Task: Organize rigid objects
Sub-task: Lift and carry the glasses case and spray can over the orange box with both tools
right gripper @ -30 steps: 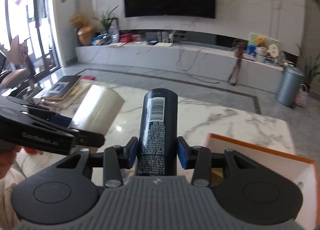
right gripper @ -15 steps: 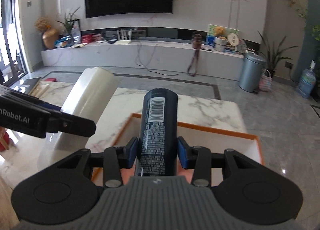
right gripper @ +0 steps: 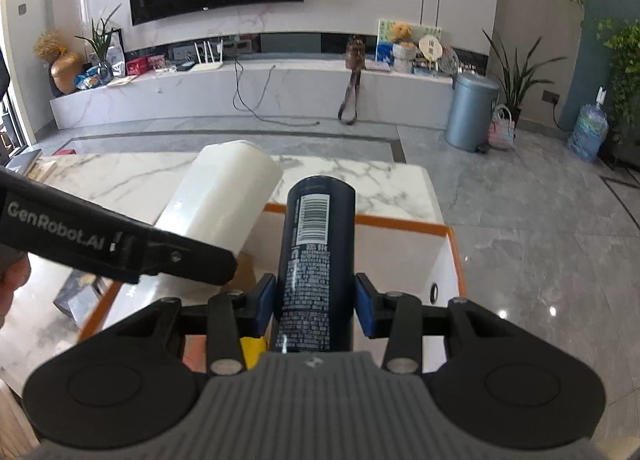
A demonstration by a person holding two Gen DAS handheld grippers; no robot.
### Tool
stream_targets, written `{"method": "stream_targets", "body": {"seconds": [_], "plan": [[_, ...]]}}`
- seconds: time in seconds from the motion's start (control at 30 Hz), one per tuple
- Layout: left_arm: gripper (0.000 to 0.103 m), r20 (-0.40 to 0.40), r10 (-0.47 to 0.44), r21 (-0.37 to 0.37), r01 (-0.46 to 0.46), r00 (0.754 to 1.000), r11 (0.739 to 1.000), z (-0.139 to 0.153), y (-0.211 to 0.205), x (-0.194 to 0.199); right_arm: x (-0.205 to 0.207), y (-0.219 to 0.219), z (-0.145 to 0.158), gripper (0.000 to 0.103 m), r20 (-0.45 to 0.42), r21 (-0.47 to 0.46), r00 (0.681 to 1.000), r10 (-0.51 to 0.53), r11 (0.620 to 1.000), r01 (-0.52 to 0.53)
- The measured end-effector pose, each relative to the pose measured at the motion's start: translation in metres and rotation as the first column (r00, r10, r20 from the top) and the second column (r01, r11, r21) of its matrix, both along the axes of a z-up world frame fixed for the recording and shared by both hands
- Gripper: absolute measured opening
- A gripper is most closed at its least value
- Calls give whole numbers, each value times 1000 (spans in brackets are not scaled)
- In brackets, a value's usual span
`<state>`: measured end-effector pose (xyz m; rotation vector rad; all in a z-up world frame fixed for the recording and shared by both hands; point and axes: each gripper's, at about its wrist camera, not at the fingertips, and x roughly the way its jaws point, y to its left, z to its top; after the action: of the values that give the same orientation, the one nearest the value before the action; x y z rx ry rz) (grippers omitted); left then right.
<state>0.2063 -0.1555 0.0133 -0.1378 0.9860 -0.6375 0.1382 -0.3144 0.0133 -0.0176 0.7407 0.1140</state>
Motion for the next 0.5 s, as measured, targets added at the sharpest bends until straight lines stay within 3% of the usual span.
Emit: {"method": "stream_targets", "body": {"seconds": [0.27,0.5], "plan": [[68,-134,-7,-43,1,991,999,-35,-28,26,24,-21,-29,42,-124,-47,992,5,999,-11],[68,-195,23,-17,-27,980,999,-60,-50,40,41,-24,-48,42,-198,-160,980,3,986,-35]]}}
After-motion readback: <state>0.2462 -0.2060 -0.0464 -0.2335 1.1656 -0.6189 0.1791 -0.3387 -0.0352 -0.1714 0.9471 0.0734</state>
